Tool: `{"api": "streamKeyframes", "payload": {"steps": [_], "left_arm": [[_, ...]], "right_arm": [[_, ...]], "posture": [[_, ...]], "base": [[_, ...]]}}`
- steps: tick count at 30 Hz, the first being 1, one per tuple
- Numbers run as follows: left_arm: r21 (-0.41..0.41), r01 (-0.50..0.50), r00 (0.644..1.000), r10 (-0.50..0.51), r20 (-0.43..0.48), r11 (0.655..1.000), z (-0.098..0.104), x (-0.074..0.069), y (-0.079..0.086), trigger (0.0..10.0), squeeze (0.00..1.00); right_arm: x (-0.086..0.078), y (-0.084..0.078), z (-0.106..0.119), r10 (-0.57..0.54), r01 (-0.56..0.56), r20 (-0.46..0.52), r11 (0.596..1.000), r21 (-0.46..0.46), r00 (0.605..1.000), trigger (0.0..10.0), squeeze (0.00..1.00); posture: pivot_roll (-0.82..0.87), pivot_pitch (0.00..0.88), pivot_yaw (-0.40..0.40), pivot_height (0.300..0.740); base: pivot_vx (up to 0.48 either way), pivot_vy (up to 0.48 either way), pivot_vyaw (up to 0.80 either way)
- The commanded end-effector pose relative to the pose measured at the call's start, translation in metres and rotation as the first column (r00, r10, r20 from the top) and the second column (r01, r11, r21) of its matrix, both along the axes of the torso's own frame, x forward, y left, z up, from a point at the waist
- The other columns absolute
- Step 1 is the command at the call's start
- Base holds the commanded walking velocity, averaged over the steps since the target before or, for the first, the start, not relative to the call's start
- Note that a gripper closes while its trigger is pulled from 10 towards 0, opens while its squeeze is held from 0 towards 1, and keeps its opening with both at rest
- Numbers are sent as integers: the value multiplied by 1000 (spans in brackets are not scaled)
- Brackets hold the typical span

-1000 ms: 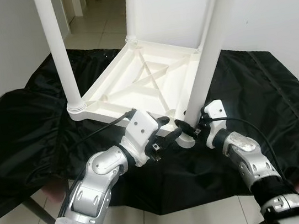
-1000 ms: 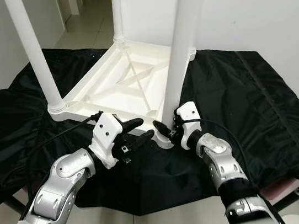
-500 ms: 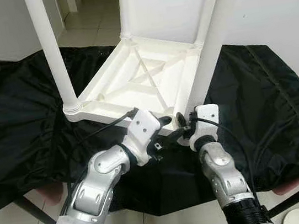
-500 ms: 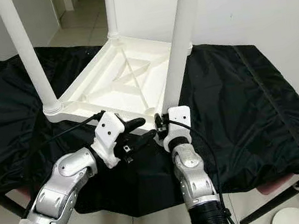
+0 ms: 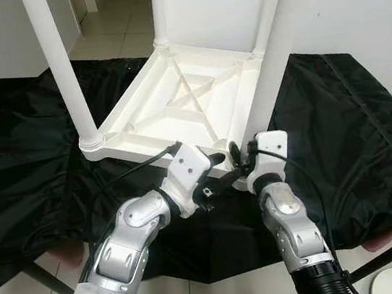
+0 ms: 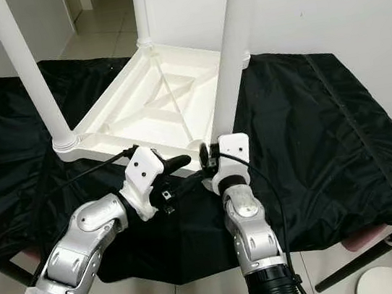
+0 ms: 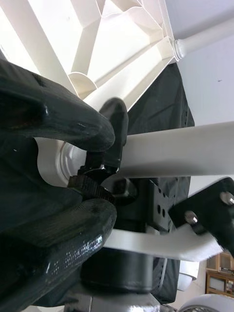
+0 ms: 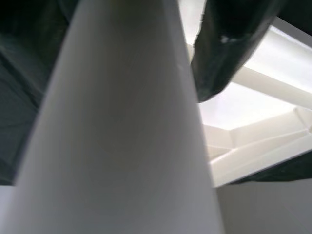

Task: Building children table

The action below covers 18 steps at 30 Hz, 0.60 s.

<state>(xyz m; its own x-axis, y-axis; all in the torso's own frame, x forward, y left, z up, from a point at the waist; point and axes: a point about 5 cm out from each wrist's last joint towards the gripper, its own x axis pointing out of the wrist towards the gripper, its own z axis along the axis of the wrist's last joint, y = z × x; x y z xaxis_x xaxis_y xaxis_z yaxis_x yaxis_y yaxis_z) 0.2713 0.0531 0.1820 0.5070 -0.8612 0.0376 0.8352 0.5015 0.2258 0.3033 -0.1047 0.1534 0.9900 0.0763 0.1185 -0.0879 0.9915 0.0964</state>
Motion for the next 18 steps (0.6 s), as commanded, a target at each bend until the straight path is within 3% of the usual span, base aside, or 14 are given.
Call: {"api": "streamKeyframes", "payload": {"steps": [1, 4, 9, 10, 11, 14, 18], "left_arm": [[1, -13, 1000, 13, -10, 1000, -2, 0, 0, 10000, 0], [0, -26, 1000, 26, -9, 1000, -3, -1, 0, 10000, 0], [-3, -30, 1000, 30, -9, 1000, -3, -1, -1, 10000, 0], [-5, -31, 999, 31, -10, 1000, -3, -1, -1, 10000, 0], [-5, -31, 999, 31, -10, 1000, -3, -1, -1, 10000, 0], [-5, -27, 1000, 26, -10, 1000, -3, 0, -2, 10000, 0], [-3, -23, 1000, 23, -6, 1000, -2, 1, -2, 10000, 0]], "right_arm": [[-9, 2, -8, 25, -25, -23, 1000, 4, 999, 10000, 1000], [-15, -22, -14, 36, -38, -35, 996, -85, 999, 10000, 1000], [-16, -34, -16, 48, -52, -50, 995, -85, 998, 10000, 1000], [-16, -44, -16, 117, -121, -50, 989, -89, 992, 10000, 0], [-16, -44, -16, 117, -121, -50, 989, -89, 992, 10000, 0], [-12, -67, -9, 260, -262, -36, 960, -102, 965, 10000, 0], [-7, -76, -4, 328, -329, -30, 936, -124, 944, 10000, 0]], "posture": [[41, 54, -66, 740], [43, 55, -78, 740], [42, 55, -82, 740], [38, 52, -79, 740], [38, 52, -79, 740], [35, 47, -73, 740], [35, 41, -67, 740]], "base": [[0, 0, 0], [0, 0, 0], [0, 0, 0], [0, 0, 0], [0, 0, 0], [0, 0, 0], [0, 0, 0]]}}
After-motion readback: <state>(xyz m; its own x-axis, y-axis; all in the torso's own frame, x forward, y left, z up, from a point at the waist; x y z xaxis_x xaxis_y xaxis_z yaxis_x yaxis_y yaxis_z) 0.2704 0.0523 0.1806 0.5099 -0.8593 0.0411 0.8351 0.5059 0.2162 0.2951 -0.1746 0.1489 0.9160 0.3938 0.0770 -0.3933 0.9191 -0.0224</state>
